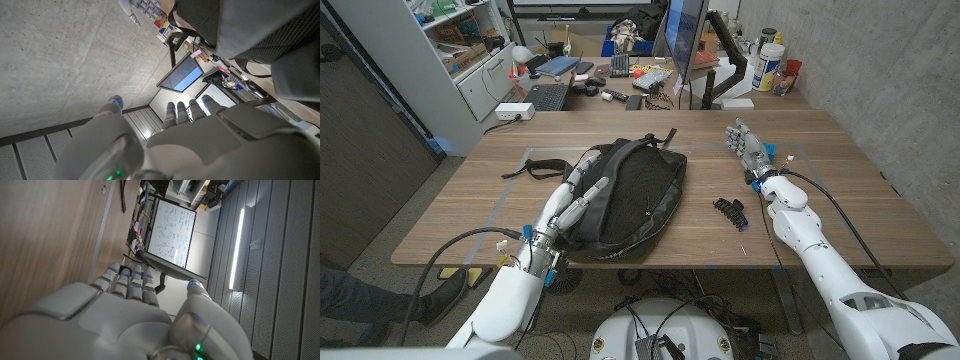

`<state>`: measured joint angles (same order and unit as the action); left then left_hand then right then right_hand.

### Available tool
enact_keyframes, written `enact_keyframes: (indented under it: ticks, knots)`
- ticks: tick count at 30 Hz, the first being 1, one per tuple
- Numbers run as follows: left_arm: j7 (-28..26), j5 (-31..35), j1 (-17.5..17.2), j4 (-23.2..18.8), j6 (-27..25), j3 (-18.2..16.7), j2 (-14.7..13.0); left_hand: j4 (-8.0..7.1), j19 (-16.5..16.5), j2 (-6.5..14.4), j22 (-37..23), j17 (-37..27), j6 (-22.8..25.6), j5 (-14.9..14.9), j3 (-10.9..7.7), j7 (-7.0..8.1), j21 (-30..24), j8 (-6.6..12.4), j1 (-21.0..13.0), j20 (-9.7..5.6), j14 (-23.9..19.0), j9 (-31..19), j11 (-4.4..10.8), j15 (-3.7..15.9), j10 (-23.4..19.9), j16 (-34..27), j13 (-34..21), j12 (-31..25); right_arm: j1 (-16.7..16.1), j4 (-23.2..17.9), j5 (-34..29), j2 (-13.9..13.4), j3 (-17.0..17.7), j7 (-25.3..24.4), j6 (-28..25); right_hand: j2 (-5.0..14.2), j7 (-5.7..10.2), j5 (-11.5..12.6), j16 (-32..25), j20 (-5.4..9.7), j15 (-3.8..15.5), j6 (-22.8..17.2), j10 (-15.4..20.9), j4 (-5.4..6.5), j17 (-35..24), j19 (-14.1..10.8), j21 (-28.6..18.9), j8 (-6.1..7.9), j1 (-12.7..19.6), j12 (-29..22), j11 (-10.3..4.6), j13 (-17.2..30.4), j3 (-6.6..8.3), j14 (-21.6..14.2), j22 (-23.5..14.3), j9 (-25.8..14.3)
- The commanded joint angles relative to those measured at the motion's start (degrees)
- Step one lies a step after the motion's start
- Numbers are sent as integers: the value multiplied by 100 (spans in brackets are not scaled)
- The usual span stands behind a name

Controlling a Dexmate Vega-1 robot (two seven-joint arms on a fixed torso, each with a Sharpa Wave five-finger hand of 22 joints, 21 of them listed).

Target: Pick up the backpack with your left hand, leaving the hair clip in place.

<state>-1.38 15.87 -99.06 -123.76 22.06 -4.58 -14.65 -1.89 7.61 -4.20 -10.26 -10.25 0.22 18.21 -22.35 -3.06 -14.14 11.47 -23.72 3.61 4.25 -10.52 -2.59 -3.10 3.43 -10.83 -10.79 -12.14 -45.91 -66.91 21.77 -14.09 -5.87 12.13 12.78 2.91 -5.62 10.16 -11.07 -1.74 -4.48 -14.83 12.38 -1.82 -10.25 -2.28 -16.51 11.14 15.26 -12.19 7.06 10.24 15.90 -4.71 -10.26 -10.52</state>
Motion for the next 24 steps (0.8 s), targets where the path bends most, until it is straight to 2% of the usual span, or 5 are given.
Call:
enact_keyframes:
  ticks: [1,24]
  knots:
    - [-180,533,-622,-668,-220,-205,4,50,4,25,-24,-30,-8,-9,-1,2,-6,1,-78,48,7,-31,-32,-41,11,-27,-25,19,132,126,-44,61,-71,41,68,24,19,35,27,34,-25,-16,19,-30,-25,1,5,-14,-7,14,-29,25,4,-39,-16,-20]
    - [-723,1407,-1046,-951,-522,-284,-120,141,-76,65,-26,-33,-14,-15,-37,35,5,0,-250,158,-67,-36,7,-63,-11,-42,-28,13,90,48,-93,123,-98,-71,79,25,32,34,27,23,-22,-18,30,-41,-23,15,45,-11,-10,12,-26,26,-4,-45,-18,-20]
